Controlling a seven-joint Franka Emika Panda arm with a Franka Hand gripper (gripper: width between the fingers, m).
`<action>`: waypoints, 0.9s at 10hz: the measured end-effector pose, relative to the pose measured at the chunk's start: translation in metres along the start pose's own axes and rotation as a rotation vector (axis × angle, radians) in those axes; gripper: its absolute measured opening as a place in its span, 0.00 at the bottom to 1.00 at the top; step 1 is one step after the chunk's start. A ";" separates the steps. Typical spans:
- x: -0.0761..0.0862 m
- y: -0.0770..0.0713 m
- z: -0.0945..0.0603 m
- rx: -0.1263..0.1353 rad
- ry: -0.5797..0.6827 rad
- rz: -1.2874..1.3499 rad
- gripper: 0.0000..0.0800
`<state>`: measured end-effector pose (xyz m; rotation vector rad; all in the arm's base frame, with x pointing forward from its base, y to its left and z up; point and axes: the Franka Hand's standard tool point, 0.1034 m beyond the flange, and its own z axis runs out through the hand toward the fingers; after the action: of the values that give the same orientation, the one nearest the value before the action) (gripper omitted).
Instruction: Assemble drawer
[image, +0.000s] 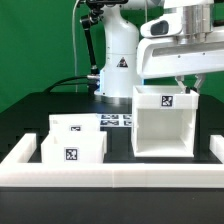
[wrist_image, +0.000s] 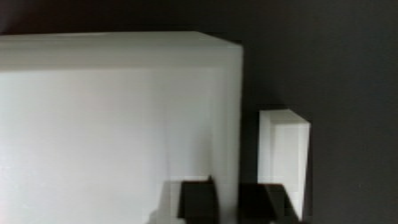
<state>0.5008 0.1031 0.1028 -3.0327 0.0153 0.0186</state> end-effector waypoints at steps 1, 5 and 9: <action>0.008 -0.003 0.000 0.004 0.007 -0.001 0.05; 0.049 -0.008 0.000 0.024 0.044 0.004 0.05; 0.080 -0.009 -0.001 0.038 0.077 0.017 0.06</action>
Offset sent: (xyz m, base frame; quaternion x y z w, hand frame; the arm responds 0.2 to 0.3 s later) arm 0.0397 -0.0017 -0.0149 -0.0064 0.0029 -0.0022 1.0000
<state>0.5808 0.1114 0.1043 -2.9934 0.0470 -0.0957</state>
